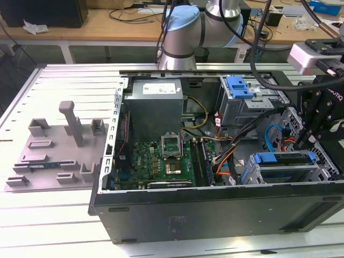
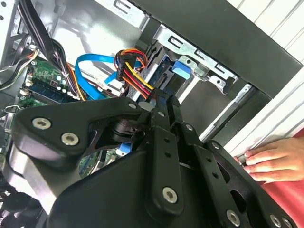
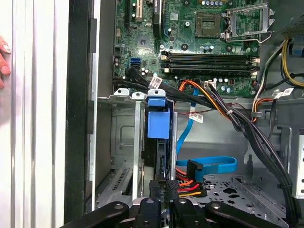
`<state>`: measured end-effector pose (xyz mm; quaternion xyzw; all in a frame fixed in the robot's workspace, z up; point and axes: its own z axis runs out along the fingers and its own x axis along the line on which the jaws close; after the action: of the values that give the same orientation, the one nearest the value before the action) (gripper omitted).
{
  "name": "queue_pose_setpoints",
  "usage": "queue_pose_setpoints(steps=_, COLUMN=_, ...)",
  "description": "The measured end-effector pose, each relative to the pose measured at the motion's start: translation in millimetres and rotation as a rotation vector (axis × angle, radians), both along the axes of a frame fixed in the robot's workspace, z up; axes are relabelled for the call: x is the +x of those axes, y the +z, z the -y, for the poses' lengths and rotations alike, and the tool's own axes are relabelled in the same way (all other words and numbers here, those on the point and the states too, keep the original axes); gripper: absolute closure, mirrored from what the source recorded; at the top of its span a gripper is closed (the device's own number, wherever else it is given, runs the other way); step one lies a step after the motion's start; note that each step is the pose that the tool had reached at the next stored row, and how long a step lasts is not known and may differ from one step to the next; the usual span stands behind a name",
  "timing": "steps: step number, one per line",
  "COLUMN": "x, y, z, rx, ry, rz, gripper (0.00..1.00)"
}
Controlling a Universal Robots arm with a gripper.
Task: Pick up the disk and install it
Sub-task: 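Insert the first disk wire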
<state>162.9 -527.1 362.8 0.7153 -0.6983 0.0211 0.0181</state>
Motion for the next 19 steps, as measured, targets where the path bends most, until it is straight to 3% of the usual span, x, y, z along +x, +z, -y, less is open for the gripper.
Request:
queue_pose_setpoints(steps=6, x=0.0, y=-1.0, z=1.1, rx=0.0098, ry=-0.004, rz=0.0005, gripper=0.83)
queue_pose_setpoints(steps=19, x=1.1, y=-3.4, z=2.1, rx=0.0155, ry=-0.023, rz=0.0005, gripper=0.83)
